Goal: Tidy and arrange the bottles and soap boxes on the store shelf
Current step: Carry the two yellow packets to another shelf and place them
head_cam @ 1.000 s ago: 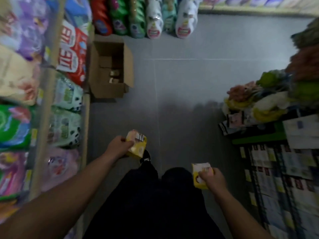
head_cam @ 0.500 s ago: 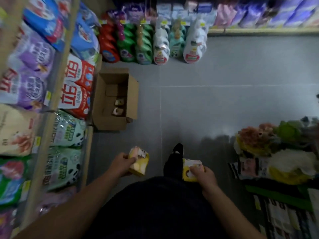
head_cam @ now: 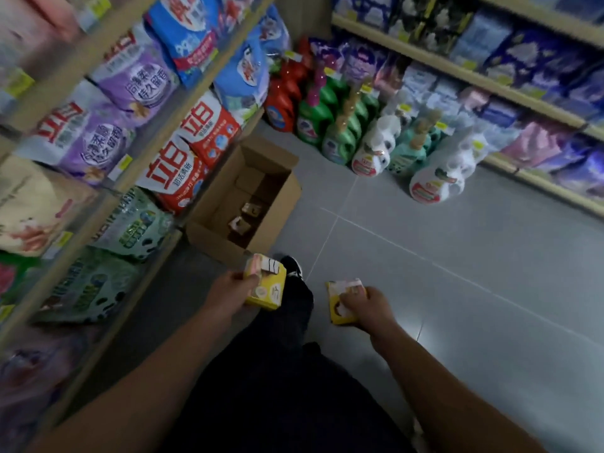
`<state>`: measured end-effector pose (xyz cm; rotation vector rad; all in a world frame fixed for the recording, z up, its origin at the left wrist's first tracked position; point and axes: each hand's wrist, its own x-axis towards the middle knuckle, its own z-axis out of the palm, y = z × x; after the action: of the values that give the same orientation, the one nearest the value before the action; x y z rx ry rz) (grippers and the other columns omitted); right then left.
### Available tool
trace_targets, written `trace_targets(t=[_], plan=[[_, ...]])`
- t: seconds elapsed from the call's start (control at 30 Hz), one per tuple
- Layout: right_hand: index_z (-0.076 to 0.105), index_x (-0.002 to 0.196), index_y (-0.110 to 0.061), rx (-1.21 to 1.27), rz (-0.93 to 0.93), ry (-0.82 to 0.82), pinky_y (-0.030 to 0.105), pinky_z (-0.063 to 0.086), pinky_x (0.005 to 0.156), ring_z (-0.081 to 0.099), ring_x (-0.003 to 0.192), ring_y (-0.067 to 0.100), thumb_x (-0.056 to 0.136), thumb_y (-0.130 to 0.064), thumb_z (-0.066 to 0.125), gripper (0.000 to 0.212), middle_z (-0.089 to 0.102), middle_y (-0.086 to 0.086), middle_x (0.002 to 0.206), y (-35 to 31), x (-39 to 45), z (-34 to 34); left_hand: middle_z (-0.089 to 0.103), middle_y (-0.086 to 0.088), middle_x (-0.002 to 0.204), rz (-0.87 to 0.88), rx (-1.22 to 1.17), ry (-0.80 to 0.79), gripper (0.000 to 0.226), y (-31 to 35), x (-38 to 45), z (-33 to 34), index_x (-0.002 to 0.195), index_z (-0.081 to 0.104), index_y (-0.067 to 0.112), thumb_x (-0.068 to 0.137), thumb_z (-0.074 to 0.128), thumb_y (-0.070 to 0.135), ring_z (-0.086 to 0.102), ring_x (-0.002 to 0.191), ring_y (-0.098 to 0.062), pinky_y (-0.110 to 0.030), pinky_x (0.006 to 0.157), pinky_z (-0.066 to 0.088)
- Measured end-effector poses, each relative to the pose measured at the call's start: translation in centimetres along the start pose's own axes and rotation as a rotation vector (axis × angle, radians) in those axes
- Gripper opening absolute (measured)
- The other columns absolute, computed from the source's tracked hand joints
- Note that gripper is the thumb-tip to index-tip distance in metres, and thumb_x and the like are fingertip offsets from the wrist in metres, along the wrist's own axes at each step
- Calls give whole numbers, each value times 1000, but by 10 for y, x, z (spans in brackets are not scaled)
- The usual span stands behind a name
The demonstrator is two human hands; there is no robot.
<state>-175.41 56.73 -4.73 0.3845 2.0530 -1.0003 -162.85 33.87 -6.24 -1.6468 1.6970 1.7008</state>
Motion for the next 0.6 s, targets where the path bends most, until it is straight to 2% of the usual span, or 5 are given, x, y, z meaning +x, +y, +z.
trace_targets(t=[0.17,0.27,0.43,0.53,0.6], plan=[[62,113,-6,-221,-35,21,40,54,77,65,91,30,83,-22,74,36,67,13,100,-79,55,-14,64,-19,110,-66,-69,-4,24,61,50,17,108,60,3,91,62,21,64,99,-33,-50,87,56],[61,113,-11,-350,-55,4,47,54,87,65,94,31,82,-28,74,38,67,12,103,-126,85,-23,60,-15,113,-63,-46,-29,34,102,78,15,118,55,2,93,61,24,62,101,-30,-43,82,56],[62,113,-10,-522,-145,-42,35,49,73,60,86,26,82,-29,73,38,65,8,99,-204,133,-17,56,-9,114,-30,138,-6,43,155,120,-1,122,51,7,90,62,34,57,105,-26,-42,90,51],[61,111,-9,-610,-202,-129,29,42,61,57,80,20,83,-29,73,37,63,8,98,-249,164,0,58,-9,115,-57,120,59,45,173,138,-6,121,53,9,89,63,38,57,102,-23,-34,79,49],[60,112,-9,-669,-240,-200,31,41,66,59,87,23,83,-29,73,37,63,9,101,-277,189,14,59,-8,113,-103,21,94,45,180,151,-5,120,53,9,89,64,39,57,96,-20,-29,67,47]])
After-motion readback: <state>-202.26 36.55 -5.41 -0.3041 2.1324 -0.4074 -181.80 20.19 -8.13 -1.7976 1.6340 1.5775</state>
